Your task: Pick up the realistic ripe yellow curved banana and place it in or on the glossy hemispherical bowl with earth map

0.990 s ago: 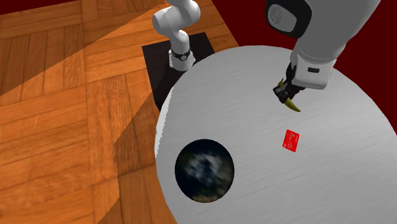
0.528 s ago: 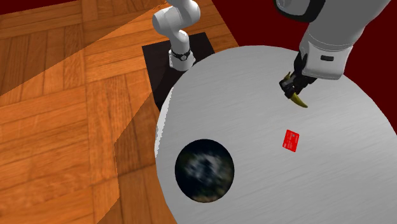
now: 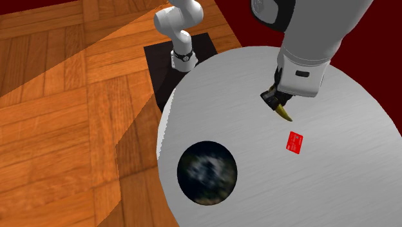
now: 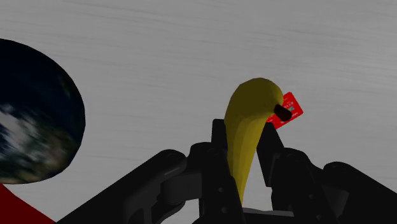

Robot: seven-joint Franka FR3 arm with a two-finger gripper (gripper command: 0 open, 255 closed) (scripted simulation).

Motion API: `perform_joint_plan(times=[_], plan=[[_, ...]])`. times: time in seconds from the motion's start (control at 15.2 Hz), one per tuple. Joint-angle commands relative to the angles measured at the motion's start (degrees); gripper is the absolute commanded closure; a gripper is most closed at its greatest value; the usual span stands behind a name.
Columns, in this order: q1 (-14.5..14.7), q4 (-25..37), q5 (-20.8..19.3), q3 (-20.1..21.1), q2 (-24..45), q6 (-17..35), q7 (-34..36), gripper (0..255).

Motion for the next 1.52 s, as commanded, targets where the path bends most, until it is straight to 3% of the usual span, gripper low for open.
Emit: perform_joint_plan(times=[0.0,0.4,0.79,1.06,1.32,1.45], plan=[[-1.57,1.29,0.44,-0.94,0.69,-0.90,-2.54,255],[-6.39,5.27,1.70,-3.66,3.42,-3.06,-9.88,255],[-11.41,13.23,2.95,-5.96,8.79,-6.62,-16.68,255],[-15.00,21.94,3.83,-7.13,14.43,-10.33,-20.73,255],[-18.62,35.37,4.70,-7.73,22.66,-16.05,-23.72,255],[-18.43,30.28,4.61,-7.80,20.60,-13.06,-24.16,255]])
